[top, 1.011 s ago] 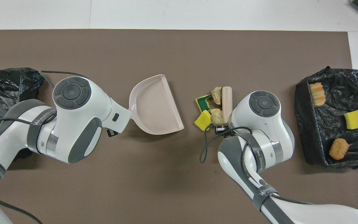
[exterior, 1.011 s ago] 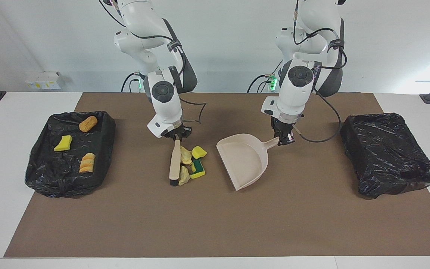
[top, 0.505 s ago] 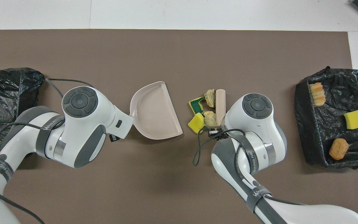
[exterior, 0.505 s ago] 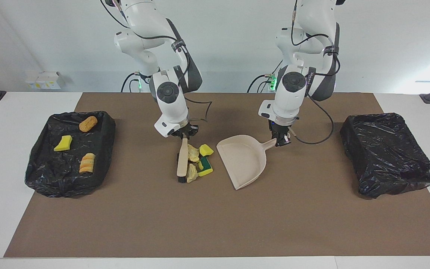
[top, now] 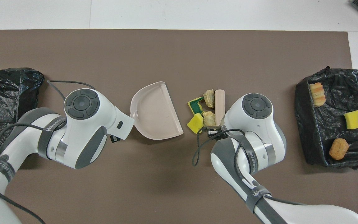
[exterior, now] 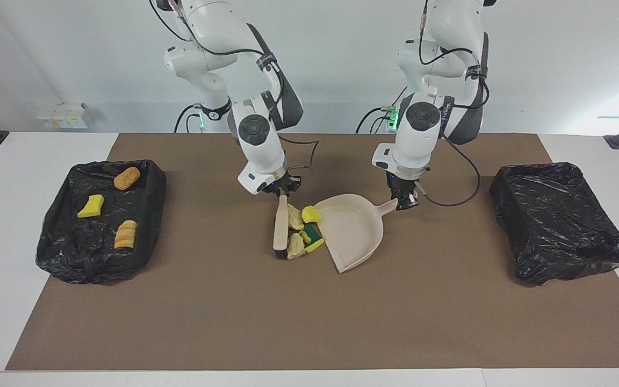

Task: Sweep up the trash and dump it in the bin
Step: 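Sweep the sponges and crumbs into the dustpan with the right gripper's brush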

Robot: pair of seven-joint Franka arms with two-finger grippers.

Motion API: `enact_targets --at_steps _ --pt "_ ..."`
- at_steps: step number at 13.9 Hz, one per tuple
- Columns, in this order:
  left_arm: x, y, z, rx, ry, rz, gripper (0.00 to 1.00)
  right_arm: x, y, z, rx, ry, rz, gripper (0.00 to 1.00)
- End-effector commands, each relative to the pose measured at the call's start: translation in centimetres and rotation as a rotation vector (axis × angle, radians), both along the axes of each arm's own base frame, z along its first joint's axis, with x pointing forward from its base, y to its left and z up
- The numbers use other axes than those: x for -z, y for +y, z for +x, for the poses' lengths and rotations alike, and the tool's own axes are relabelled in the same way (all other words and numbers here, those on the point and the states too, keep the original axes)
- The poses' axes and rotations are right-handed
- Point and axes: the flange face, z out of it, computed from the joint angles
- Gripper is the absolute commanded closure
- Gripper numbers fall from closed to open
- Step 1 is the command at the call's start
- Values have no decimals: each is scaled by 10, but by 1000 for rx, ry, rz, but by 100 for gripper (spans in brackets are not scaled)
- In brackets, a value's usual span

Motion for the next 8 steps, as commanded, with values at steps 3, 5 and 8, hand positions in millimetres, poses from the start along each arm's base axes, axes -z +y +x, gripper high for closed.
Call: enact_targets --at_steps 3,5,8 --pt "-4 0 -10 -1 -31 9 100 -1 45 -1 26 -30 148 100" --pt "-3 0 -10 -12 -32 8 100 -6 64 -6 53 -34 206 100" --pt "-4 0 -9 -21 -39 5 100 -14 81 -12 47 -33 225 100"
